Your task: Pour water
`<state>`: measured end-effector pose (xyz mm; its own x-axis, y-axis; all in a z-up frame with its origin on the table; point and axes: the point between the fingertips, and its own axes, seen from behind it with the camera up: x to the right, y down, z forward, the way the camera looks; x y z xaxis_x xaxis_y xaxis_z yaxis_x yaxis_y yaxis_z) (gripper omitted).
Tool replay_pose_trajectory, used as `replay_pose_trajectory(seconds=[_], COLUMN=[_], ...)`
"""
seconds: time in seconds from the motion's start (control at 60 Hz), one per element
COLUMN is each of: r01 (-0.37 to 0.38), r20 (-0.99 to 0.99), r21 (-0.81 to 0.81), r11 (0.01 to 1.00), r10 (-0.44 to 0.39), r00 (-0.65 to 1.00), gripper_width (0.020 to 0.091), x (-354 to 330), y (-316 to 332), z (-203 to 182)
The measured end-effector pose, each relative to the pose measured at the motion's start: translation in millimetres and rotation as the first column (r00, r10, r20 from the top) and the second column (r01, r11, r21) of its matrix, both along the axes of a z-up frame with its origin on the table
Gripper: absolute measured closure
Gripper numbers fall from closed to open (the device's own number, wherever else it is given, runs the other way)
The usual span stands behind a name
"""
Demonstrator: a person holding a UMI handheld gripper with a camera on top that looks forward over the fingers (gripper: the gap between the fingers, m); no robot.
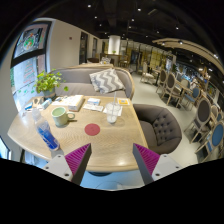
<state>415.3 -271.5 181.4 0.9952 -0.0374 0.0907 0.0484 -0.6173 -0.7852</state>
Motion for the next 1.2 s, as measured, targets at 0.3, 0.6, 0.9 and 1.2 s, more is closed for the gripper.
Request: replay_pose_trajectory(seconds=[0.3,0.6,0.9,1.2], r01=[-0.02,-0.028,0.02,0.064], r20=[-0.085,-0.126,-0.119,-0.111], r21=[-0.044,0.087,0.194,0.227], r11=[0.999,0.996,0.981,0.972], r10=[0.016,0.039,0.004,-0.039], r00=[0.996,0.991,0.993,0.993], gripper_width=[0.0251,0.0246,0.0475,0.0706], x=[-146,-270,-281,-280], y=[-45,25,106,126], z=[-59,-87,-103,-97])
